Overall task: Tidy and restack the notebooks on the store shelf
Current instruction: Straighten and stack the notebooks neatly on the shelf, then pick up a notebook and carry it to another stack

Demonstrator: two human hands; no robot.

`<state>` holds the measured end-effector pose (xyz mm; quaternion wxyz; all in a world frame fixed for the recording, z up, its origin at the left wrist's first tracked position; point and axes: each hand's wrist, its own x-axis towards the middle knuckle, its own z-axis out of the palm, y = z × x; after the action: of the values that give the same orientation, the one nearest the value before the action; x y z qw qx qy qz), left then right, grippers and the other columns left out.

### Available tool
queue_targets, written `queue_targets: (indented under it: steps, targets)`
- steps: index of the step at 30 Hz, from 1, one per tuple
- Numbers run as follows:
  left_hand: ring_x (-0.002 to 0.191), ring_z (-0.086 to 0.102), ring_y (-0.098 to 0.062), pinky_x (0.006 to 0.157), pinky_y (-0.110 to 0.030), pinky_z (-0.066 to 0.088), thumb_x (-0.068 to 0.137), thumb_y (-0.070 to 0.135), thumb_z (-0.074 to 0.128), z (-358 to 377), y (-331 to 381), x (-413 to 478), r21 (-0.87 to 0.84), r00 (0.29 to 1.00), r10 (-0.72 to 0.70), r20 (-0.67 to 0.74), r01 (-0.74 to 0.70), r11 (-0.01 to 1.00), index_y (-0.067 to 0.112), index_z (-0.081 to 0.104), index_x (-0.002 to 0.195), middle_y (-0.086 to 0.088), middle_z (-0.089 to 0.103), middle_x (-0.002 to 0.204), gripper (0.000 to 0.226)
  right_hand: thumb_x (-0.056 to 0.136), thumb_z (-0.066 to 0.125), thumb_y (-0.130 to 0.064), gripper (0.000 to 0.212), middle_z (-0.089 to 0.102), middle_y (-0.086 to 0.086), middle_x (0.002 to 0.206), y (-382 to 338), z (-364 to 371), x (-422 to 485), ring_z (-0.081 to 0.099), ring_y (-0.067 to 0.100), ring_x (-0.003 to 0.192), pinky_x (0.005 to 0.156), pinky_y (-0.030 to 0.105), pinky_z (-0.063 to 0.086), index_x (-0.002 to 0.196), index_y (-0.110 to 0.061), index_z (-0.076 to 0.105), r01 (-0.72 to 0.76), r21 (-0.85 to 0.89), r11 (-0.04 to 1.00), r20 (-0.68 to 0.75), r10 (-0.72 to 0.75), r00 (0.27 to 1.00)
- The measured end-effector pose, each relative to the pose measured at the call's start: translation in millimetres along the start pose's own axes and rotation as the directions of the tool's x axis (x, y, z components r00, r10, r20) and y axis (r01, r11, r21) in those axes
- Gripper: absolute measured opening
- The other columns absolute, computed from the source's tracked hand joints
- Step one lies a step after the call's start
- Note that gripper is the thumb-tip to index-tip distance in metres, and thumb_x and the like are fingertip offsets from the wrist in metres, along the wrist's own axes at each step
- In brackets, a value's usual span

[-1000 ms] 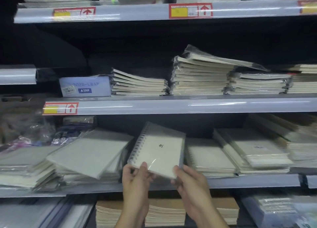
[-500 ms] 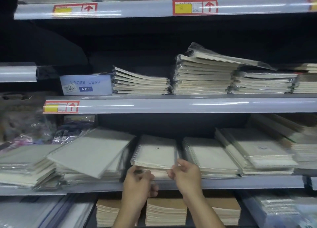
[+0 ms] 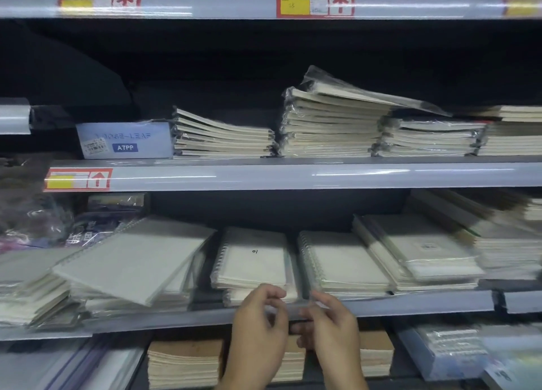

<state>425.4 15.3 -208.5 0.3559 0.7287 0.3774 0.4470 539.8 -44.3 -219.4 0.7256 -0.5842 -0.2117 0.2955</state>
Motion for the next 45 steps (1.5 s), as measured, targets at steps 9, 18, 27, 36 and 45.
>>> queue_targets:
  steps: [9,18,27,36,45]
  targets:
    - [0.155,0.023,-0.012,0.129,-0.035,0.023,0.103,0.027,0.057,70.3,44.2,28.5,0.436,0.885,0.304,0.354,-0.443,0.783,0.038,0.048,0.151,0.02,0.036,0.163,0.05,0.103,0.059,-0.005,0.019,0.077,0.021,0.081,-18.9,-74.3,13.0,0.062,0.03,0.05,0.045,0.028,0.041,0.111,-0.015,0.073,-0.024,0.093,0.995,-0.115,0.035,0.993]
    - [0.159,0.028,-0.028,0.126,-0.046,0.029,0.103,0.017,0.055,122.8,35.5,39.0,0.622,0.881,0.292,0.373,-0.471,0.626,0.034,0.043,0.159,0.001,0.04,0.168,0.059,0.1,0.061,-0.007,0.019,0.077,0.019,0.08,-16.2,-100.8,15.4,0.066,0.032,0.055,0.049,0.027,0.042,0.112,-0.014,0.075,-0.075,0.102,0.992,-0.118,0.087,0.989]
    - [0.155,0.034,-0.021,0.115,-0.041,0.042,0.103,0.016,0.062,107.5,31.2,33.6,0.48,0.85,0.41,0.331,-0.526,0.702,0.047,0.039,0.157,0.012,0.045,0.164,0.066,0.102,0.065,-0.017,0.021,0.072,0.028,0.108,-35.7,-110.3,10.8,0.073,0.039,0.065,0.058,0.037,0.054,0.122,-0.01,0.063,-0.07,0.27,0.96,-0.16,0.117,0.98]
    - [0.133,0.052,-0.015,0.101,-0.039,0.057,0.081,0.029,0.09,73.8,16.7,6.2,0.335,0.787,0.592,0.175,-0.613,0.716,0.043,0.068,0.132,0.01,0.063,0.141,0.058,0.103,0.062,-0.006,0.017,0.077,0.023,0.081,-53.9,-101.8,4.0,0.076,0.034,0.064,0.056,0.035,0.061,0.112,0.009,0.064,-0.016,0.349,0.937,-0.099,0.054,0.994]
    - [0.066,0.073,-0.028,0.059,-0.039,0.059,0.097,0.027,0.069,31.0,45.4,-13.3,-0.662,0.939,-0.344,0.02,0.271,0.699,0.016,0.063,0.123,-0.004,0.079,0.081,0.028,0.103,0.055,0.001,0.022,0.078,0.025,0.089,-42.8,-54.2,-10.9,0.073,0.039,0.066,0.055,0.032,0.063,0.123,0.002,0.065,0.027,0.498,0.867,0.02,-0.042,0.999]
